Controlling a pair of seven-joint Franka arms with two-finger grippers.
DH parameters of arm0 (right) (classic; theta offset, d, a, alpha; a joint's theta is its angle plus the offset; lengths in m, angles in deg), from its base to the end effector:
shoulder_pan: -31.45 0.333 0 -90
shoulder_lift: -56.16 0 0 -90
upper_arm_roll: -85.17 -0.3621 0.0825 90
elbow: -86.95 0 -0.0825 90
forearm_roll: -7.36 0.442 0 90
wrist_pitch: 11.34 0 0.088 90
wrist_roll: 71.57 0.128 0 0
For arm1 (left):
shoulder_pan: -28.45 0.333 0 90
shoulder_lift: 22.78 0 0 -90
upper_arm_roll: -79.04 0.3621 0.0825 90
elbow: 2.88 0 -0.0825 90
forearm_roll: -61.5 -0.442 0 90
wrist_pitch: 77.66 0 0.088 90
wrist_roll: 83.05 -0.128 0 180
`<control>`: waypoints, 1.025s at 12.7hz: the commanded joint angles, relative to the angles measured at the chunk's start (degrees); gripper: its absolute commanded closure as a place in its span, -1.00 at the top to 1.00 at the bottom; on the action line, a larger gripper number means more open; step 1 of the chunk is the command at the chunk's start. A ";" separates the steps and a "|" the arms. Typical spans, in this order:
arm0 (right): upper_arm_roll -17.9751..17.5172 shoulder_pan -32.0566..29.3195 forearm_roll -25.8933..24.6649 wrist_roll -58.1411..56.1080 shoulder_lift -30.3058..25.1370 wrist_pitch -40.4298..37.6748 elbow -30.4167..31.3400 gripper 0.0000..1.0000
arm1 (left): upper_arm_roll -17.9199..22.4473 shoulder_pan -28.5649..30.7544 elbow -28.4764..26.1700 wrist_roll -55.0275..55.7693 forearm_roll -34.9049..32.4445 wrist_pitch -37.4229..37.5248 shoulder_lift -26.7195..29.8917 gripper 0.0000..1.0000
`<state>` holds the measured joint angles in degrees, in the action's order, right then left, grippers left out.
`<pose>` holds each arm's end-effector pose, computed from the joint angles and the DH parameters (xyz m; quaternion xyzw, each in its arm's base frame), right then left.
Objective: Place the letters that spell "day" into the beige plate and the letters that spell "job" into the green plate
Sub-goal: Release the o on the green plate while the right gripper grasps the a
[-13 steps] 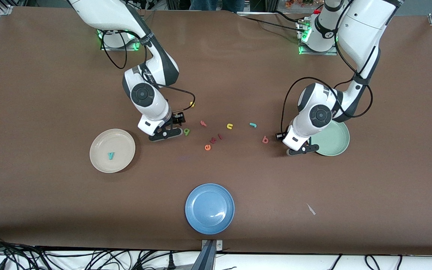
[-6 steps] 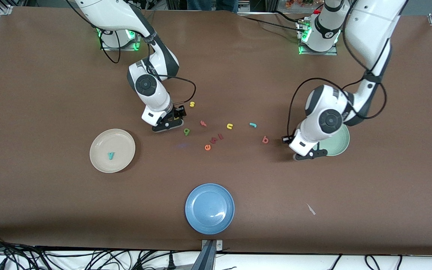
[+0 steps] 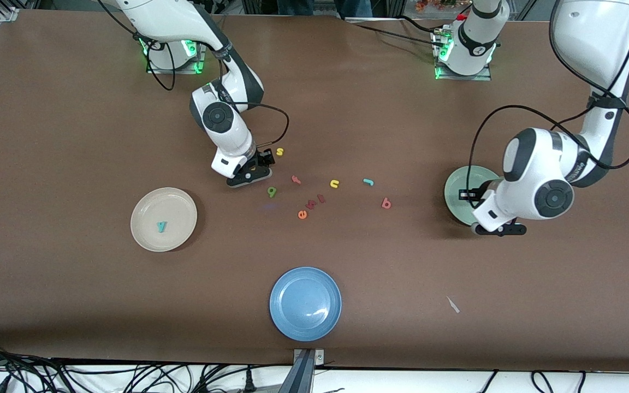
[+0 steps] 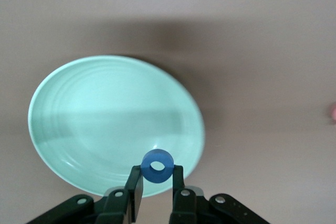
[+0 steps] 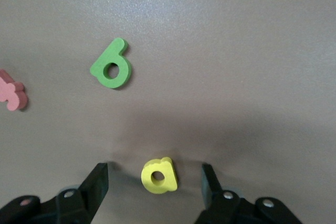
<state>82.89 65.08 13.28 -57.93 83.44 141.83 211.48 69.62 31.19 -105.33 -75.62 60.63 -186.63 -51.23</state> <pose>0.4963 0.3577 0.1407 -0.9887 -0.1456 0.0032 0.0348 0.6638 -0.0707 0.2374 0.9818 0.0049 -0.1895 0.0104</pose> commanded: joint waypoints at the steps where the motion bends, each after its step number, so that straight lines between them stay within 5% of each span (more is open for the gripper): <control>1: 0.00 0.21 -0.30 0.25 -1.62 2.66 2.82 0.42 | -0.42 0.77 -0.73 -1.72 -1.42 -0.10 -2.39 -0.35; 2: -0.09 0.21 -0.30 0.25 -1.53 2.66 2.91 0.22 | -0.51 1.38 -0.73 -1.89 -1.42 0.16 -2.39 0.99; 6: 0.00 0.21 -0.30 0.16 -1.44 2.75 2.82 -0.36 | -1.91 0.51 4.08 0.81 -0.63 4.01 0.06 1.00; 9: 0.61 -0.22 -0.21 -1.15 -1.36 2.48 2.12 -0.97 | -9.54 0.16 6.04 19.05 -0.80 3.94 -0.19 1.00; 13: 6.40 -0.58 -0.21 -8.10 -1.97 -13.72 -7.42 -0.98 | -10.71 -8.62 6.04 37.96 -1.33 -7.89 -5.27 1.00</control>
<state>87.29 64.83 13.24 -63.41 82.45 137.29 209.72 58.54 25.56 -99.74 -44.90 60.64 -189.52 -53.10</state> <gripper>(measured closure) 0.709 0.000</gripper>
